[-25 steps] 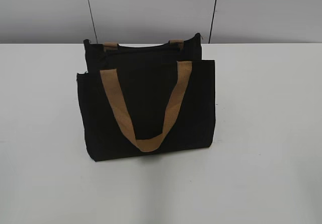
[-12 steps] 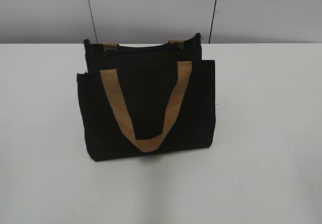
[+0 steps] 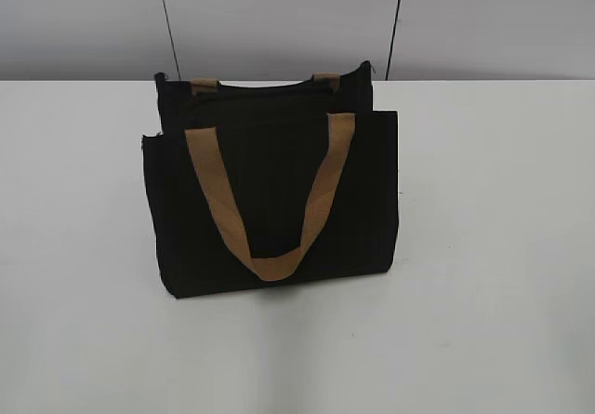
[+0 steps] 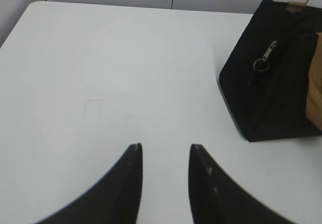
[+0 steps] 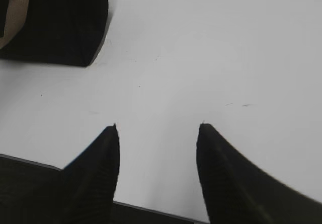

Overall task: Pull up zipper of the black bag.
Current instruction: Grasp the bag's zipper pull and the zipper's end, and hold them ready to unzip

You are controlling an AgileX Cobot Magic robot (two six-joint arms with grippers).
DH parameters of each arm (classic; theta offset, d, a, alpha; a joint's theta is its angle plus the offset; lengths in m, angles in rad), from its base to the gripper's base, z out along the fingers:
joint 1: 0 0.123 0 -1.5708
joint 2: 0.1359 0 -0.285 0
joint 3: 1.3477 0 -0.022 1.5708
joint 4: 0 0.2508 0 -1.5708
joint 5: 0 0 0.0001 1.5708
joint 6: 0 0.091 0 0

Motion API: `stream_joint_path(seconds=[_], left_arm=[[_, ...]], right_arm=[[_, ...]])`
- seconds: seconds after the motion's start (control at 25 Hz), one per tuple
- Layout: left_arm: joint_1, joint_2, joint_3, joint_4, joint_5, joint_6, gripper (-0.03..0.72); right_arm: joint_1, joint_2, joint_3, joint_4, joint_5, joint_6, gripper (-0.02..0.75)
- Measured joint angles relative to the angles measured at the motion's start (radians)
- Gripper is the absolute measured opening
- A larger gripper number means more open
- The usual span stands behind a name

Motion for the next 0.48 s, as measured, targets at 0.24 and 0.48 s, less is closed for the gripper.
stream_joint_path(seconds=[0.24, 0.48], left_arm=[[0.0, 0.0, 0.0, 0.0, 0.0, 0.0, 0.531], [0.0, 0.0, 0.0, 0.0, 0.0, 0.0, 0.58]], right_arm=[[0.0, 0.0, 0.0, 0.0, 0.0, 0.0, 0.392], [0.0, 0.0, 0.0, 0.0, 0.0, 0.0, 0.392]])
